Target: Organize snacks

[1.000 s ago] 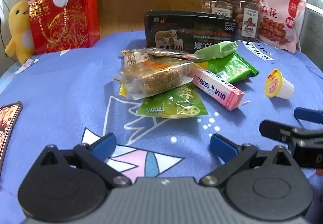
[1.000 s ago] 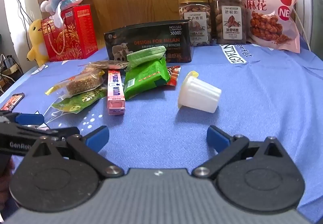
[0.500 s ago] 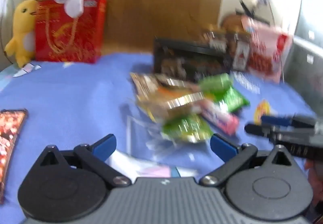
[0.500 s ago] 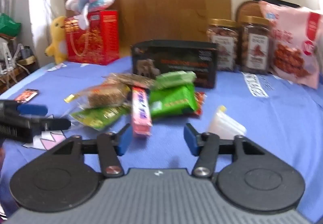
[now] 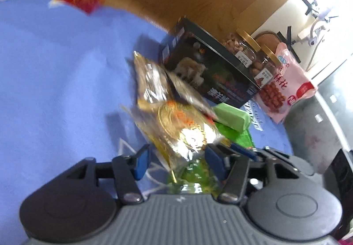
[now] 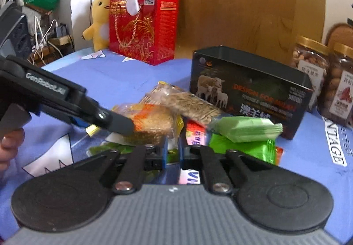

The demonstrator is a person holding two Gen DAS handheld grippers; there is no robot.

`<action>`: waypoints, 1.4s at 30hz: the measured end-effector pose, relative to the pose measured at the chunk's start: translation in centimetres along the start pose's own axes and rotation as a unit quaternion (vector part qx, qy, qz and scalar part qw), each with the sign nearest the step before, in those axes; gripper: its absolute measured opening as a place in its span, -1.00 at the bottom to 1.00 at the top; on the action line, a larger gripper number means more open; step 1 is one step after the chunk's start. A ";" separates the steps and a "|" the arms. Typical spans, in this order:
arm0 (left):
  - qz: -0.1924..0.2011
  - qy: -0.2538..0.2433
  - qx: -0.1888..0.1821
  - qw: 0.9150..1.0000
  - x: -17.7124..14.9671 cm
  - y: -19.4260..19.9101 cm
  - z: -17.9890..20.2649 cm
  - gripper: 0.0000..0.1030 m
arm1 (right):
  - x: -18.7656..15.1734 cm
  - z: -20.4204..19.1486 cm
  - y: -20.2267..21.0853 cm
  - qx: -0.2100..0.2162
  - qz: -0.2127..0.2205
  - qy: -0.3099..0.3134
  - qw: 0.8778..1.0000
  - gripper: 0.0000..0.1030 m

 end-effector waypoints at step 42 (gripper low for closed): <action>0.017 -0.119 0.005 0.993 4.2 -0.9 8.7 0.06 | 0.1 9.9 7.2 -0.018 0.088 -0.092 0.992 -0.38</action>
Point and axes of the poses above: each gripper's, at about its wrist camera, not at the fingertips, and y roughly against the way its jaws point, z to its right, x to its top, the point moved 5 cm from there along -y, roughly the way its jaws point, and after that the axes turned 15 degrees about -z, right-handed, at the moved point
